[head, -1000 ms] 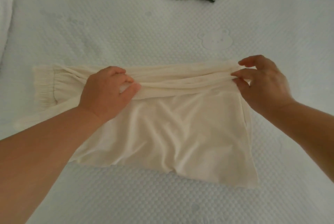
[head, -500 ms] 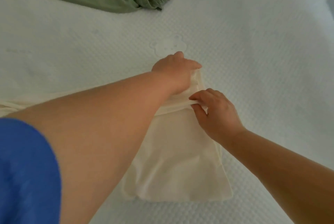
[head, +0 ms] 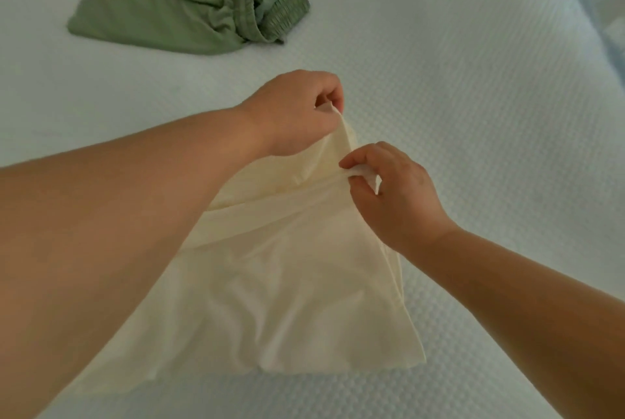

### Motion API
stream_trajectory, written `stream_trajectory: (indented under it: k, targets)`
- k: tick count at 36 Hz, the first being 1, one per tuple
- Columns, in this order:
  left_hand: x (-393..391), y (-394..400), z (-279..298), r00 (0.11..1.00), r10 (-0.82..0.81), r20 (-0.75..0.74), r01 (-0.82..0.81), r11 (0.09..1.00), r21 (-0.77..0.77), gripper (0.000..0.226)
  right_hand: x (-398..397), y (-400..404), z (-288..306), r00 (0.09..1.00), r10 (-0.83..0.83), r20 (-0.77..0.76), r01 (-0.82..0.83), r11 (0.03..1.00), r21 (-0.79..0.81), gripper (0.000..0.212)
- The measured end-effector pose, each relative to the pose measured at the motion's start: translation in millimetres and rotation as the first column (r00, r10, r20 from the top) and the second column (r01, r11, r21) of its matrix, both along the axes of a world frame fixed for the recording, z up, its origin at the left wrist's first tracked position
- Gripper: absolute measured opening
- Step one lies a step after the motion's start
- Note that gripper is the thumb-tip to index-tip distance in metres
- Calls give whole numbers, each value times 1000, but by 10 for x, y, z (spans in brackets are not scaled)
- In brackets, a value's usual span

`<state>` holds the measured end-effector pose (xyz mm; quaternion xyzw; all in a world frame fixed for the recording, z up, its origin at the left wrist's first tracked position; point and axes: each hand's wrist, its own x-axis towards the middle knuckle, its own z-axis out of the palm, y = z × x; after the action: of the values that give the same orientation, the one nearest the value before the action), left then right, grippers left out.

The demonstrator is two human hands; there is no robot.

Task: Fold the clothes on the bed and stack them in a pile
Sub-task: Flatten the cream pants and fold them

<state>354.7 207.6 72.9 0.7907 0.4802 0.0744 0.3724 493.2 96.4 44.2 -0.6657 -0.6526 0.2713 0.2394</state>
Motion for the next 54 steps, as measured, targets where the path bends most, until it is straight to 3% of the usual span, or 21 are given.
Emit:
stream_trajectory:
  k: [5, 13, 19, 24, 29, 33, 36, 39, 45, 50, 54]
  targets:
    - [-57, 4, 287, 989, 84, 123, -66, 988, -139, 20, -56, 102, 386, 994, -56, -95, 61, 997, 44, 17]
    - [-163, -159, 617, 980, 57, 193, -11, 973, -232, 23, -214, 155, 790, 962, -165, -217, 174, 984, 23, 23]
    - [-286, -210, 776, 968, 92, 235, 1, 929, -369, 36, -335, 119, 926, 968, -179, -178, 194, 978, 74, 21]
    - [-373, -303, 839, 933, 161, 321, 8, 884, -467, 45, -373, 96, 985, 960, -130, -248, 128, 991, -26, 18]
    - [-434, -435, 831, 893, 263, 365, -34, 849, -528, 46, -434, 15, 999, 986, -103, -134, 114, 990, 84, 15]
    - [-477, -517, 822, 835, 357, 419, -75, 828, -556, 54, -529, -16, 1008, 990, -83, -115, 87, 996, 34, 17]
    - [-508, -529, 853, 801, 381, 462, -50, 811, -583, 52, -572, -29, 1028, 983, -96, -159, 95, 995, -13, 20]
    - [-545, -554, 877, 798, 384, 464, -26, 792, -610, 45, -596, -107, 1030, 982, -109, -152, 121, 990, 70, 21]
    - [-638, -687, 808, 839, 355, 412, -98, 844, -527, 28, -597, -215, 1047, 972, -164, -166, 186, 974, 129, 27]
    - [-863, -839, 607, 905, 366, 216, -355, 931, -87, 21, -576, -260, 1145, 933, -204, -296, 239, 967, 86, 22]
    - [-1095, -929, 381, 915, 402, 31, -403, 914, 54, 22, -568, -307, 1235, 894, -189, -407, 246, 965, 90, 26]
